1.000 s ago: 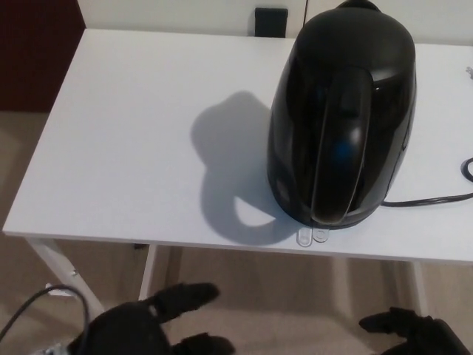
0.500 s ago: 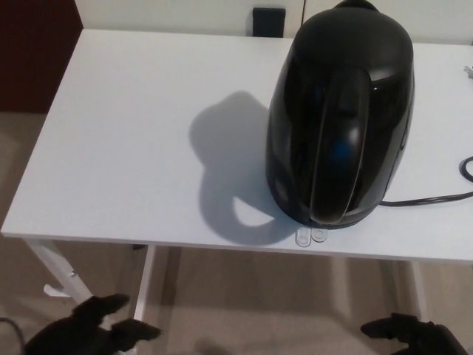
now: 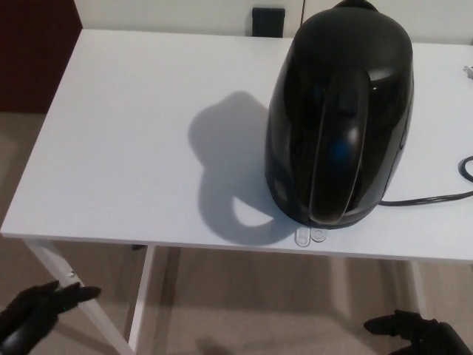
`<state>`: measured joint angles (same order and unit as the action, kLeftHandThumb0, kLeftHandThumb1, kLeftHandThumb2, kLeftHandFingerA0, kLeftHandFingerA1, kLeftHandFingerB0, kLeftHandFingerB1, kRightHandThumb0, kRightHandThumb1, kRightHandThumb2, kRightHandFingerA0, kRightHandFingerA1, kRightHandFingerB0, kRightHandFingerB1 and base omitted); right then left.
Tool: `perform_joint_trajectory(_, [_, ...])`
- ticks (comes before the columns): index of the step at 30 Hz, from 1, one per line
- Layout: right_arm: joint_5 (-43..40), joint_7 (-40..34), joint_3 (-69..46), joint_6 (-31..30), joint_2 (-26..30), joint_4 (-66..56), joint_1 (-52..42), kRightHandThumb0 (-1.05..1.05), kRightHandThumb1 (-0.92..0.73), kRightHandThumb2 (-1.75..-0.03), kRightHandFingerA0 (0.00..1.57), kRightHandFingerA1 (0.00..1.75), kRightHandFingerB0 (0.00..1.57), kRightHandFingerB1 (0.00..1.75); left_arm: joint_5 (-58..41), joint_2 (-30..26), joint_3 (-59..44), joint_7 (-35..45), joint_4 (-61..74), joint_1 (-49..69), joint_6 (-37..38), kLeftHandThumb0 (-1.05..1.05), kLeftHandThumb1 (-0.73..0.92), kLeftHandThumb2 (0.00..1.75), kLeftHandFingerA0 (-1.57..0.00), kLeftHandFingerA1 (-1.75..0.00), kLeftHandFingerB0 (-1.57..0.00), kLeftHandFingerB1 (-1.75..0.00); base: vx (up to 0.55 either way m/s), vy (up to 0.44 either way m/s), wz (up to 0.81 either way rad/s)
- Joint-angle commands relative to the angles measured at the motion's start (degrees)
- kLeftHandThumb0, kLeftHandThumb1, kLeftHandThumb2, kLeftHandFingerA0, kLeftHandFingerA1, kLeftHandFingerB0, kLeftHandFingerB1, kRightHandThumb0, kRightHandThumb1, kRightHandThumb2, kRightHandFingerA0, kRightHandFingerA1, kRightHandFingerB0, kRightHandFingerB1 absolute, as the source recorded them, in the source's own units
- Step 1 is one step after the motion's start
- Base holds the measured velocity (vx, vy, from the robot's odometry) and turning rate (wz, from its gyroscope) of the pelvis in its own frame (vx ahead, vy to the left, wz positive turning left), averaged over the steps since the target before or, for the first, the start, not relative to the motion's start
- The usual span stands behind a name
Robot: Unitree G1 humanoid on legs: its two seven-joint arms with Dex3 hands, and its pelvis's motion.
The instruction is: The robot walk towards a table in front and click the button on the base of the boilling pot using its left middle finger
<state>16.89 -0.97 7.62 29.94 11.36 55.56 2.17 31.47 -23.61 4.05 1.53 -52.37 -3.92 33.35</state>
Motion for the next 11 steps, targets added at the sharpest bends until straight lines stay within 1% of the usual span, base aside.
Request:
perform_joint_trajectory(1, [-1.5,-1.1,-1.6,-1.6,1.2,-1.0,-0.4,-0.32,-0.66,-0.58,0.79,0.54,0.58,0.46,-11.6,1.0,-4.8,6.7,-5.1,-1.2,-1.4,-0.46,0.42,0.66,-0.29,-0.41,-0.22,-0.39,0.00,0.000,0.00])
perform_joint_trajectory(11, [-1.4,-0.9,-1.9,-1.8,1.1,-1.1,-0.2,-0.32,-0.65,-0.58,0.79,0.55,0.59,0.47,-11.3,0.5,-4.1,6.4,-5.7,-2.1,-1.4,-0.45,0.42,0.66,-0.29,-0.41,-0.22,-0.39,0.00,0.000,0.00])
